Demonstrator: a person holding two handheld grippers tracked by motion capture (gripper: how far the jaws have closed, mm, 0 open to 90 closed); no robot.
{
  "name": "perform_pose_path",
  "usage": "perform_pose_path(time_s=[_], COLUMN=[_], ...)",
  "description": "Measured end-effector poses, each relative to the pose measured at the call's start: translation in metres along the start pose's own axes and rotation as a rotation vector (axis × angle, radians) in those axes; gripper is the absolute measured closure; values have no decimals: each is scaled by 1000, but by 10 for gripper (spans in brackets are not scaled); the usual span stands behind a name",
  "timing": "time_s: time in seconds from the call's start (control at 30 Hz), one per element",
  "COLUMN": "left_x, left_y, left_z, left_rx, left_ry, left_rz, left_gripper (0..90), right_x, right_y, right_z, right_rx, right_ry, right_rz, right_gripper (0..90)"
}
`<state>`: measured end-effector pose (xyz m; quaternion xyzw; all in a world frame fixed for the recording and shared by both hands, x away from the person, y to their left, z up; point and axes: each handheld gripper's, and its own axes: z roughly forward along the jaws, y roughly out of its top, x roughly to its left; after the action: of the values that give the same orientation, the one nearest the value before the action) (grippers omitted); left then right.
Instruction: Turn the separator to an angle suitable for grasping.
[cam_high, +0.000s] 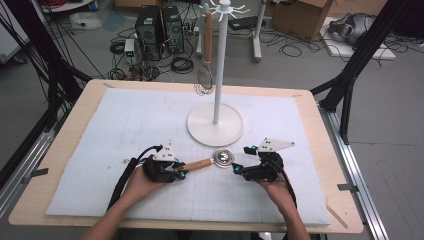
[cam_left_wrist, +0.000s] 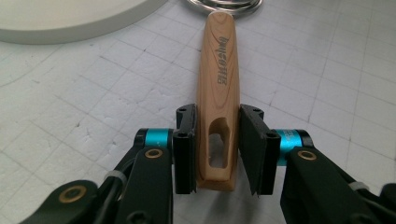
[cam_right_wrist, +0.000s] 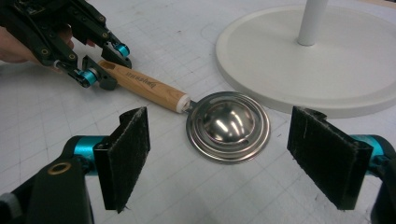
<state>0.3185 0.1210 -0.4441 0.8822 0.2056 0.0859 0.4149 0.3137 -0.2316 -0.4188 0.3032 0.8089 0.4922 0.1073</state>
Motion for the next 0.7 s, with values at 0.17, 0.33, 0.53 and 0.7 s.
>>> perform_pose_path(time_s=[0.17,0.33,0.53,0.7], left_x=[-1,-2,-3,-6], left_y=[-1,-1,0,0], left_z=[0,-1,2,3], left_rx=[-1,9,19,13], left_ry=[-3,29,47,46], left_rz=[2,8,31,54], left_gripper=[672,590,589,670], right_x=[0,0,0,1], right_y=[0,0,0,0], right_z=[1,1,2,3], right_rx=[3,3,4,7], right_ry=[2,5,2,5], right_rz=[-4,-2,-9,-10], right_gripper=[204,204,204,204])
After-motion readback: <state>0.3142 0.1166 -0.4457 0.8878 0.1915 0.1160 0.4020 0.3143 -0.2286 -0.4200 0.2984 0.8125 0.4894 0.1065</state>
